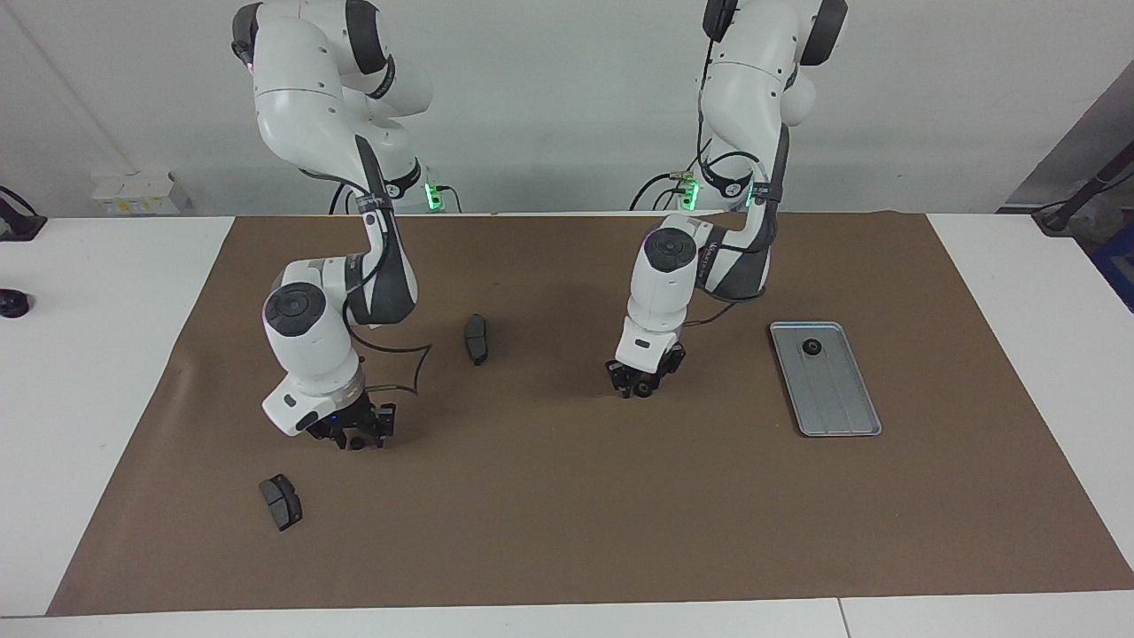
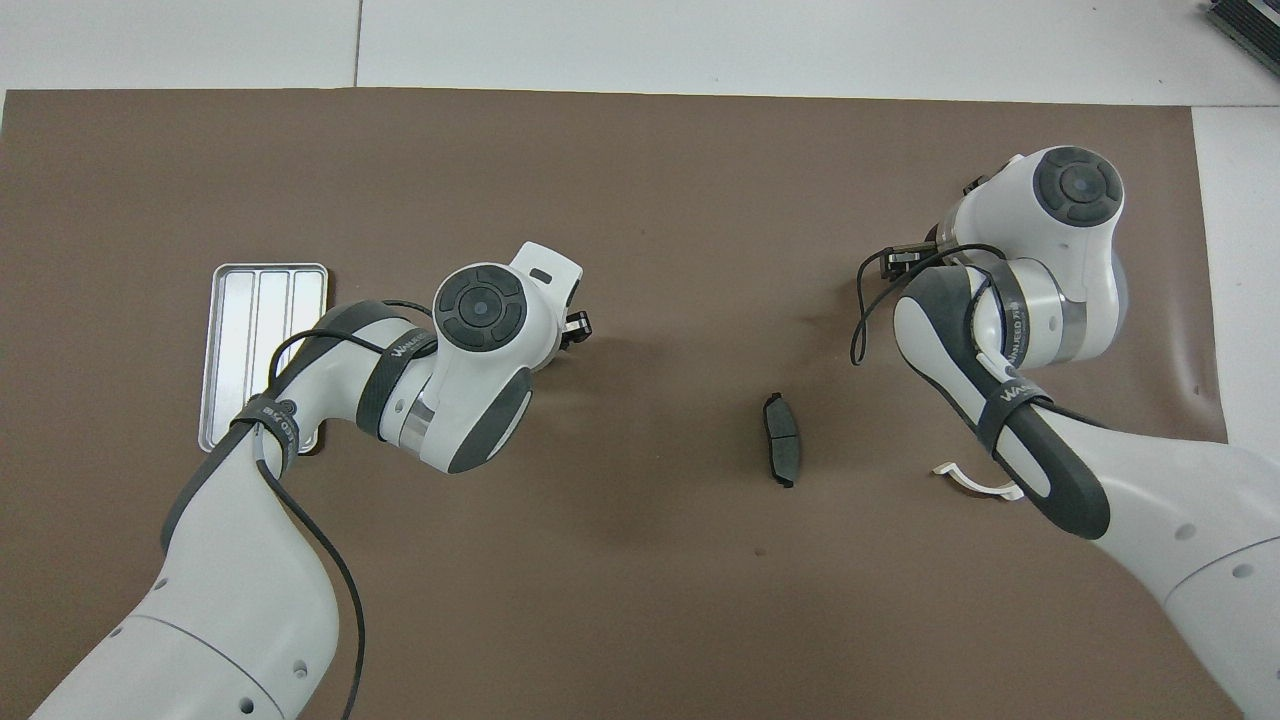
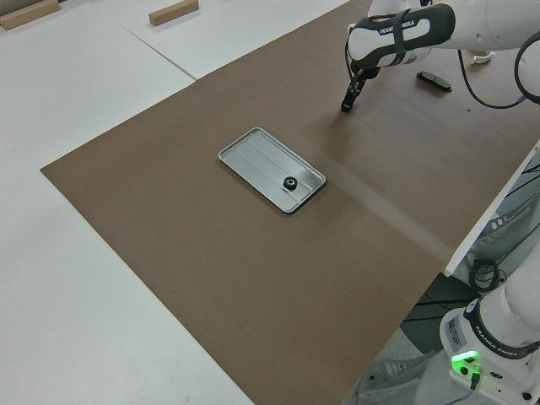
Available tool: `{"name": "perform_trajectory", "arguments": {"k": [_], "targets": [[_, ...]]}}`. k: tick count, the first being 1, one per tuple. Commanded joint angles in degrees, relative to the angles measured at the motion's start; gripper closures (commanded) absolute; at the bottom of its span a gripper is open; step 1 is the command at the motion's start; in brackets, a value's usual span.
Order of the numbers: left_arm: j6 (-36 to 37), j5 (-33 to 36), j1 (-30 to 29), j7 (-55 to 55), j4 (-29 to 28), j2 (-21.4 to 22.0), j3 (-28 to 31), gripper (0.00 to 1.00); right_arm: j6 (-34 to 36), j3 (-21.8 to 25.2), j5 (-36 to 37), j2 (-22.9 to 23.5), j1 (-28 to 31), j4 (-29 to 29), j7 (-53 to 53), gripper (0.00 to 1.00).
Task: Pick bearing gear from pile to tray
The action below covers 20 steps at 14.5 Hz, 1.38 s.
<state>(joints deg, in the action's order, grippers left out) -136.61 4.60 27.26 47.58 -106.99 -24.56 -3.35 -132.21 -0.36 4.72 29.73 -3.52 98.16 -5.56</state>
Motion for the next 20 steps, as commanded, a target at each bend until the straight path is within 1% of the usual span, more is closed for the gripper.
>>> {"name": "perform_trajectory", "arguments": {"k": [1, 2, 3, 4, 7, 8, 9, 10, 12, 13, 15, 16, 17, 19, 20], "targets": [[-0.9, 0.9, 1.0, 1.5, -1.9, 0.8, 0.9, 0.54, -0.3, -0.9, 0.6, -2.2, 1.2, 3.4, 0.8, 0.42], [-0.8, 0.9, 1.0, 1.4, -1.9, 0.9, 0.9, 0.65, -0.5, -0.9, 0.6, -2.2, 1.8, 3.6, 0.8, 0.45], [-0.3, 0.9, 1.0, 1.3, -1.7, 0.9, 0.9, 0.96, -0.5, -0.9, 0.6, -2.4, 1.9, 3.6, 0.8, 0.47], [0.7, 0.9, 0.8, 1.3, -1.0, 0.9, 0.9, 1.0, -0.4, -0.9, 0.6, -2.4, 1.9, 3.7, 0.8, 0.52], [6.9, 0.9, -0.4, 0.6, 3.8, 0.8, 1.0, 1.0, -0.2, -0.9, 0.6, -2.5, 1.9, 3.7, 0.7, 0.68], [8.2, 0.9, -1.8, 0.5, 4.7, 1.4, 0.9, 1.0, -0.1, -0.9, 0.6, -2.5, 1.9, 3.9, 0.7, 0.75], [9.0, 0.8, -3.4, 0.1, 4.7, 3.3, 0.9, 1.0, -0.1, -0.9, 0.6, -2.6, 1.9, 4.1, 0.6, 0.81], [10.1, 0.8, -5.4, -0.8, 4.2, 5.3, 0.8, 1.0, -0.2, -1.0, 0.5, -2.6, 1.9, 4.1, 0.6, 0.85], [14.4, -0.3, -10.4, -6.7, 4.0, 8.5, 0.5, 1.0, -0.1, -1.0, 0.4, -2.6, 1.8, 4.1, 0.6, 0.93], [16.2, -1.7, -13.1, -10.5, 4.0, 9.5, 0.5, 1.0, 0.2, -1.0, 0.4, -2.7, 1.7, 3.8, 0.6, 0.95], [18.7, -2.7, -19.3, -21.4, 3.9, 10.3, 0.6, 1.0, 0.4, -1.5, 0.4, -3.5, 1.1, 3.2, 0.7, 0.96], [19.0, -2.7, -22.1, -25.8, 3.1, 10.5, 0.6, 1.0, 0.4, -2.7, 0.5, -4.1, 1.1, 2.8, 0.9, 0.96], [18.1, -2.7, -24.2, -28.8, 0.8, 11.4, 0.7, 1.0, 0.5, -4.7, 0.4, -4.8, 1.1, 2.0, 0.8, 0.96], [13.8, -2.8, -27.9, -33.5, -4.9, 13.4, 0.7, 1.0, 1.3, -8.9, 0.2, -5.0, 0.3, -0.1, -0.1, 0.96], [11.1, -2.8, -28.6, -33.8, -8.9, 14.7, 0.8, 1.0, 1.6, -9.5, 0.2, -4.9, -1.5, -1.7, -1.0, 0.96]]}}
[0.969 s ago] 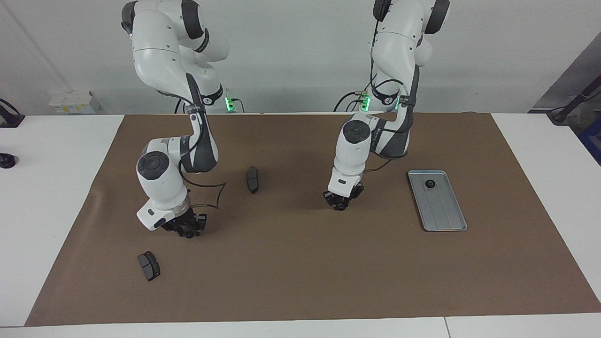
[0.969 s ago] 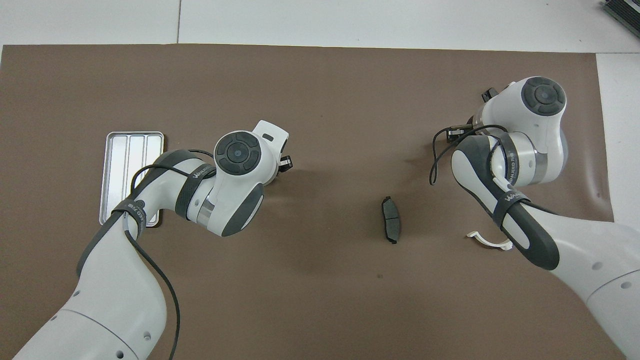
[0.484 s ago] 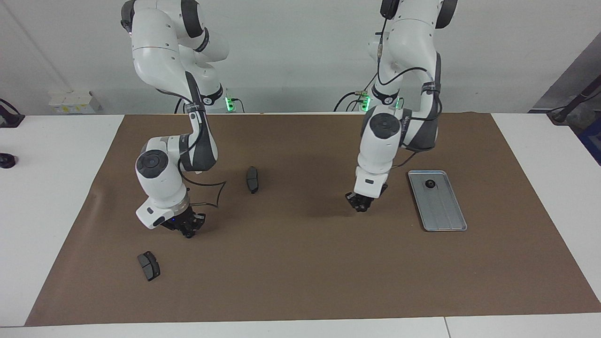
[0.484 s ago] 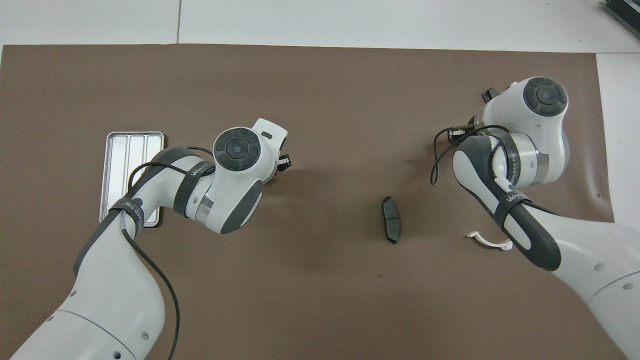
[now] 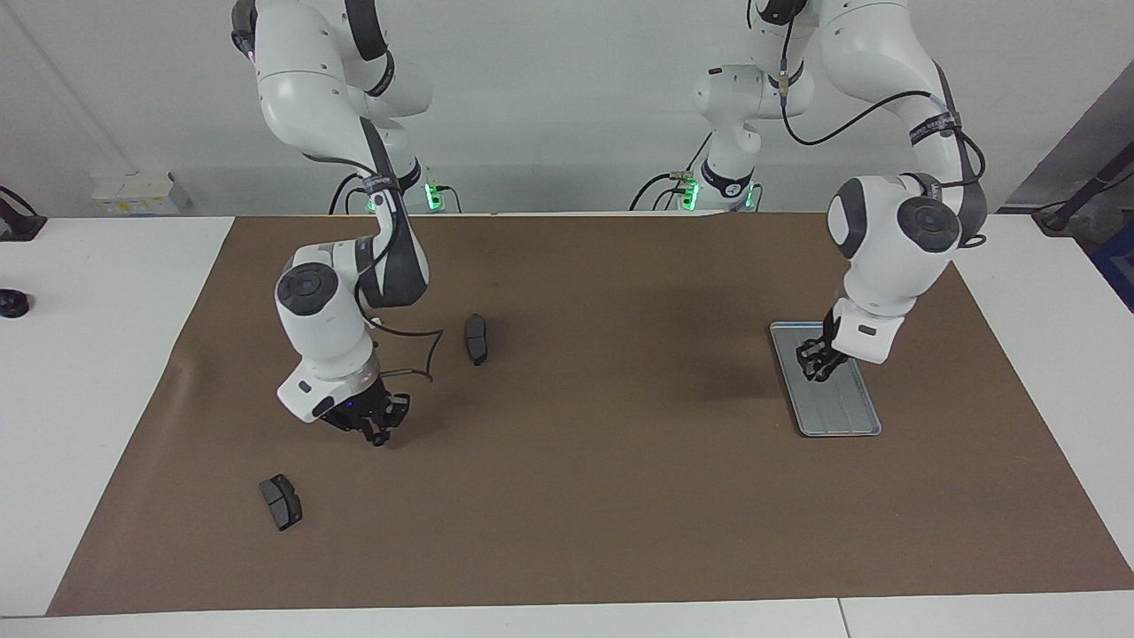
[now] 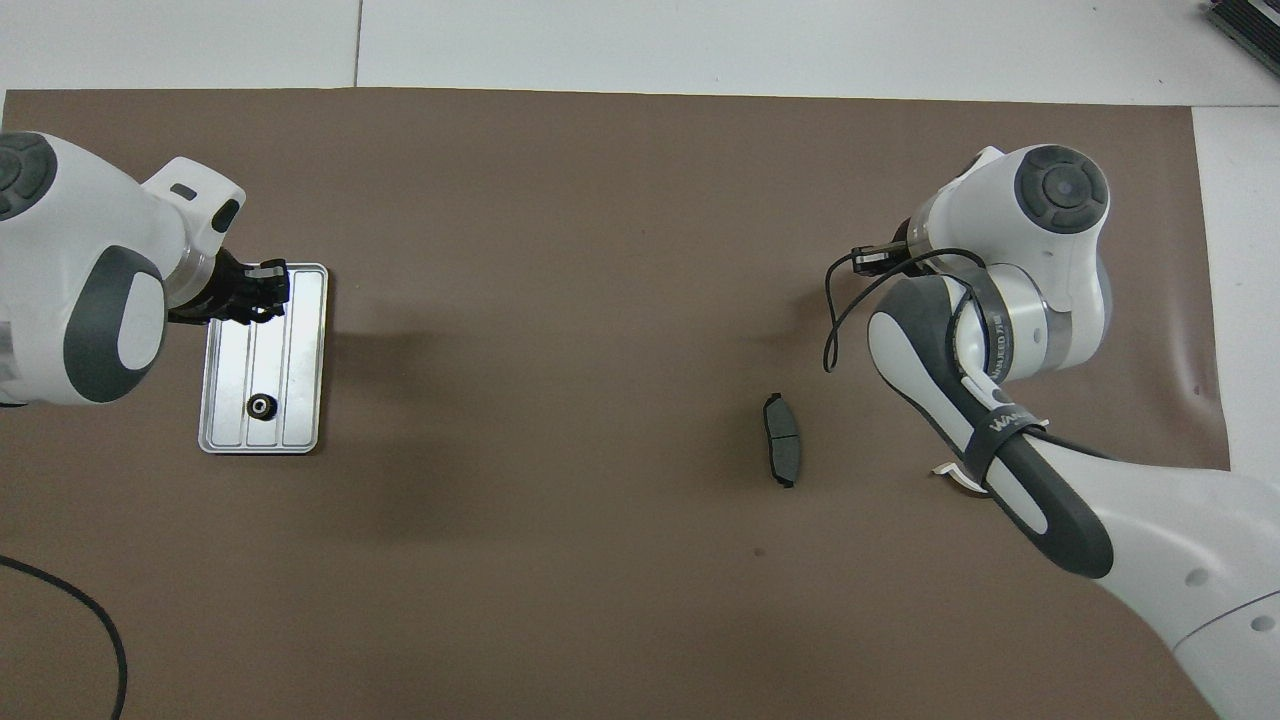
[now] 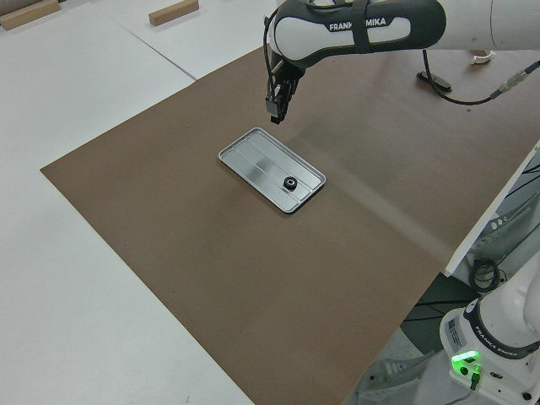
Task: Pick bearing gear from pile to tray
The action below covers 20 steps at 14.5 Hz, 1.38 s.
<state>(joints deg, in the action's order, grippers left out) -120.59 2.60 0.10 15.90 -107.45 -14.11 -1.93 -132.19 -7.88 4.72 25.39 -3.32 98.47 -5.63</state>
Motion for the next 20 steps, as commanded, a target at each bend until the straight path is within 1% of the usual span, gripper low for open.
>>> {"name": "perform_trajectory", "arguments": {"k": [1, 3, 4, 5, 6, 7, 8, 9, 11, 13, 15, 16, 17, 18, 19, 20], "targets": [[-8.6, -0.8, -1.5, -1.9, -13.5, 6.0, -0.6, 1.0, 1.6, -2.0, -0.1, -0.6, -4.4, -3.3, -2.2, 0.96], [-14.4, -0.8, -1.2, -1.5, -19.2, 7.4, -0.6, 1.0, 1.5, -2.0, 0.0, -0.3, -9.4, -6.1, -7.2, 0.96], [-15.9, -0.8, -0.9, -1.4, -20.8, 7.8, -0.6, 0.98, 1.5, -2.0, -0.3, 0.0, -11.8, -7.4, -9.0, 0.97], [-16.4, -0.8, -0.7, -1.0, -21.1, 7.8, -0.6, 0.95, 0.9, -2.0, -0.4, 0.1, -13.7, -7.8, -10.1, 0.97], [-16.5, -0.8, -0.6, -0.7, -21.2, 7.7, -0.6, 0.9, 0.2, -2.0, -0.5, 0.1, -15.5, -7.9, -10.8, 0.97], [-16.5, -0.8, -0.6, -0.8, -21.5, 7.7, -0.6, 0.62, 0.0, -2.0, -0.2, 0.4, -16.8, -7.9, -11.3, 0.97], [-16.5, -0.8, -0.5, -1.0, -21.6, 7.7, -0.6, 0.01, -0.9, -2.0, -0.1, 1.0, -18.8, -7.9, -11.5, 0.97], [-16.3, -0.8, -0.5, -1.0, -21.2, 7.6, -0.6, 0.0, -3.3, -2.0, -0.2, 1.4, -21.1, -7.9, -12.1, 0.97], [-15.5, -0.8, -0.5, -1.0, -19.1, 7.4, -0.6, 0.0, -7.3, -2.0, 0.5, 3.8, -24.2, -8.0, -14.8, 0.97], [-13.4, -0.8, -0.5, -0.9, -16.5, 7.9, -0.7, 0.0, -9.5, -1.9, 0.9, 8.4, -26.5, -12.5, -17.5, 0.96], [-7.3, -0.8, -0.5, -1.5, -11.8, 8.7, -0.9, 0.0, -10.0, -1.7, 1.3, 12.0, -28.1, -16.4, -19.2, 0.95], [-5.3, -0.8, -0.5, -1.8, -10.3, 9.2, -1.0, 0.0, -12.2, -1.5, 2.1, 13.2, -29.4, -16.5, -21.2, 0.88], [-4.8, -0.8, -0.1, -1.7, -10.1, 9.4, -1.2, 0.0, -15.3, -1.4, 3.7, 13.8, -30.2, -16.1, -23.8, 0.74], [-4.8, -0.8, 0.8, -1.0, -9.9, 10.1, -1.5, 0.0, -15.3, -1.4, 5.7, 13.7, -30.2, -15.8, -25.6, 0.49], [-4.7, -0.8, 1.0, -0.5, -9.3, 10.5, -1.7, 0.0, -14.3, -1.4, 6.7, 13.5, -30.3, -15.7, -27.3, 0.28], [-4.0, -0.8, 2.1, 0.2, -7.8, 10.4, -2.4, 0.0, -12.8, -1.4, 6.8, 13.5, -30.3, -15.8, -28.2, 0.24]]}}
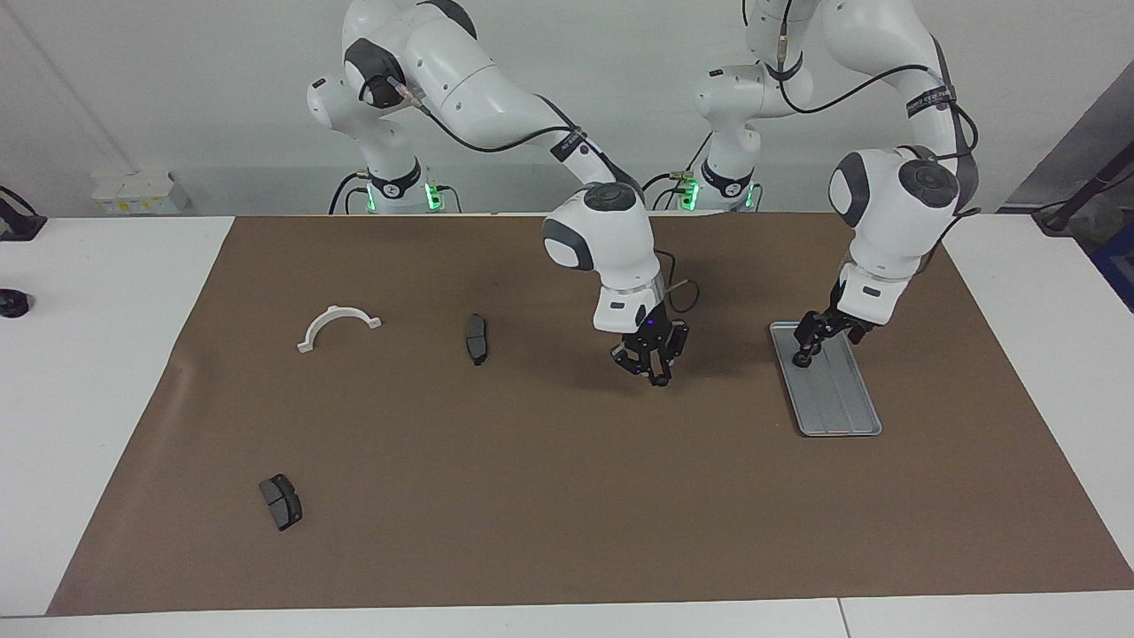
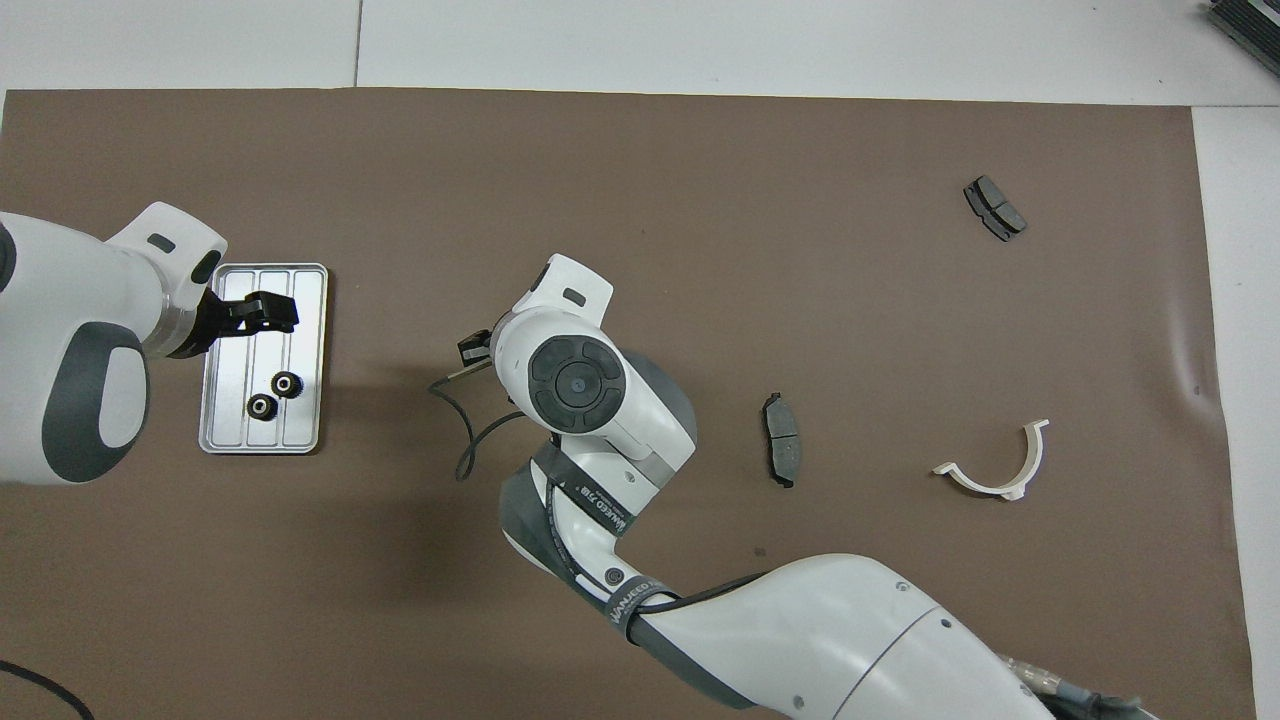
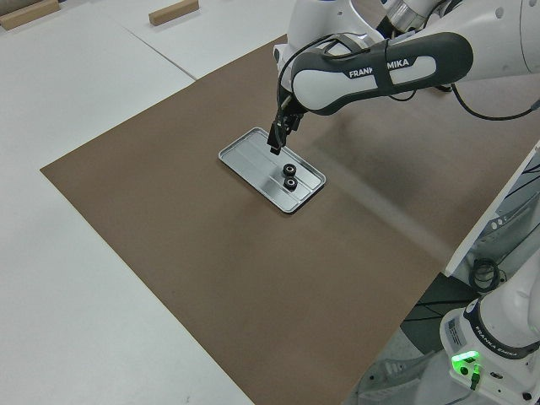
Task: Pick bearing gear from pile to tray
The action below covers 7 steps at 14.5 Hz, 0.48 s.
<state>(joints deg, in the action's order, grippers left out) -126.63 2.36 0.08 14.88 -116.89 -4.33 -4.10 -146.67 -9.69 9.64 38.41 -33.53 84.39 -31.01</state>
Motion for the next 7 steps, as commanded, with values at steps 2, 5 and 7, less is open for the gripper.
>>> {"name": "perform_trajectory", "arguments": {"k": [2, 5, 7], "targets": [[2.5, -0.6, 4.5, 4.7, 2.3, 0.4, -0.5, 0.0, 6.7, 1.0, 2.3, -0.3, 0.4, -2.4, -2.8, 0.21], [-1.1, -0.6, 9.2, 13.2, 2.1, -0.2, -0.4, 0.0, 14.5, 1.0, 1.5, -5.8, 4.2, -3.8, -2.2, 0.16], [-2.6, -0.5, 11.2, 14.3, 2.4, -1.0, -0.4, 0.0, 24.1, -0.5, 0.3, -11.5, 8.8, -3.8, 0.0, 0.16]]}}
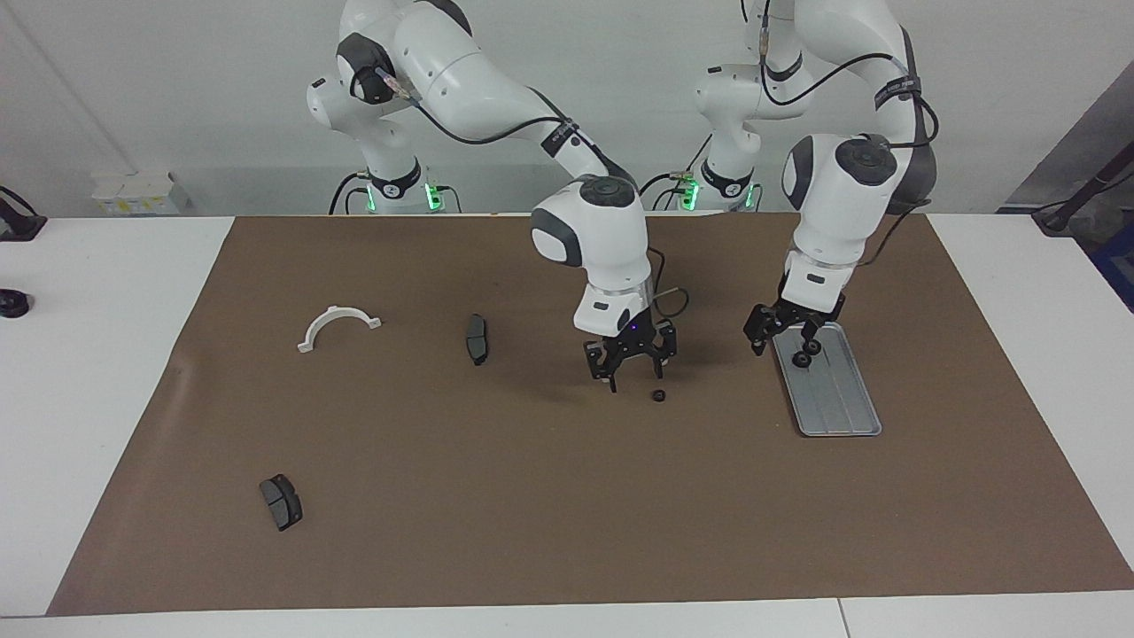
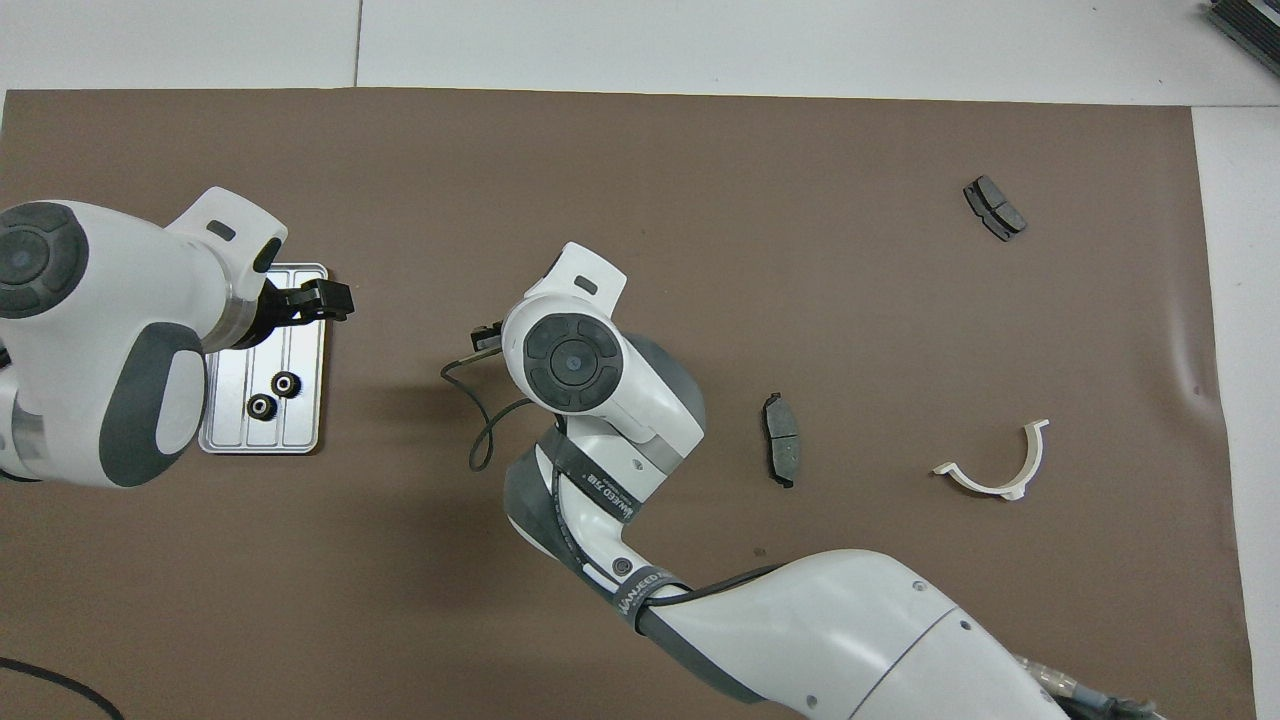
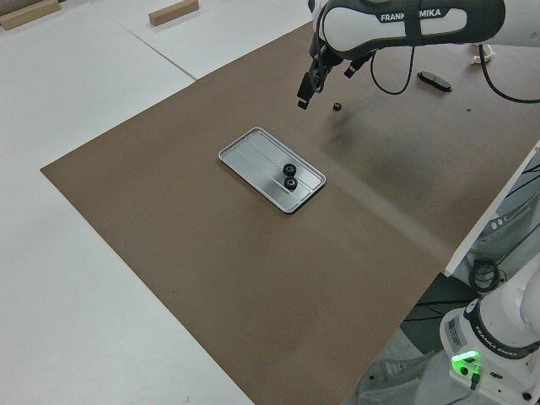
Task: Pick bearing gear from pile to tray
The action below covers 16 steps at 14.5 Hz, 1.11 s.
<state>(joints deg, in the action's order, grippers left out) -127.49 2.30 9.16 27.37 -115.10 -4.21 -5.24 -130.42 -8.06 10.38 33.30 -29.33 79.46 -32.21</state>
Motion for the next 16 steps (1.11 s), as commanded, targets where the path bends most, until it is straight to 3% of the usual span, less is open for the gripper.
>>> {"name": "perform_trajectory", "arguments": {"k": [1, 3, 5, 7, 9, 11, 14, 16], "targets": [[-2.9, -0.5, 4.1, 3.7, 1.2, -3.1, 0.9, 0.0, 11.2, -2.6, -3.1, -8.8, 7.2, 1.1, 3.8, 0.16], [-5.4, 0.2, 7.4, 11.8, 5.1, -8.6, 0.9, 0.0, 16.2, -2.4, -9.4, -13.1, 11.3, 1.1, 9.1, 0.16], [-5.3, 0.9, 10.3, 15.7, 9.2, -13.5, 0.9, 0.0, 21.3, -2.4, -10.0, -16.7, 16.3, 1.1, 11.7, 0.16], [-6.7, 2.4, 13.3, 19.6, 10.3, -17.5, 1.0, 0.08, 26.8, -2.5, -11.4, -19.7, 21.7, 1.1, 15.8, 0.15], [-8.6, 3.9, 13.8, 21.3, 9.9, -18.2, 0.9, 0.14, 30.6, -2.3, -12.4, -21.7, 25.6, 1.4, 18.4, 0.13], [-9.1, 3.9, 15.2, 21.4, 9.2, -19.4, 0.9, 0.26, 33.1, -2.2, -12.4, -23.1, 28.2, 2.4, 18.5, 0.0], [-11.1, 3.9, 15.1, 21.3, 7.3, -19.4, 0.9, 0.45, 34.0, -2.1, -12.1, -24.8, 31.2, 5.7, 18.9, 0.0], [-11.0, 4.1, 15.2, 21.3, 5.9, -19.1, 1.0, 0.48, 33.8, -2.1, -12.1, -26.4, 32.8, 8.9, 19.0, 0.0]]}}
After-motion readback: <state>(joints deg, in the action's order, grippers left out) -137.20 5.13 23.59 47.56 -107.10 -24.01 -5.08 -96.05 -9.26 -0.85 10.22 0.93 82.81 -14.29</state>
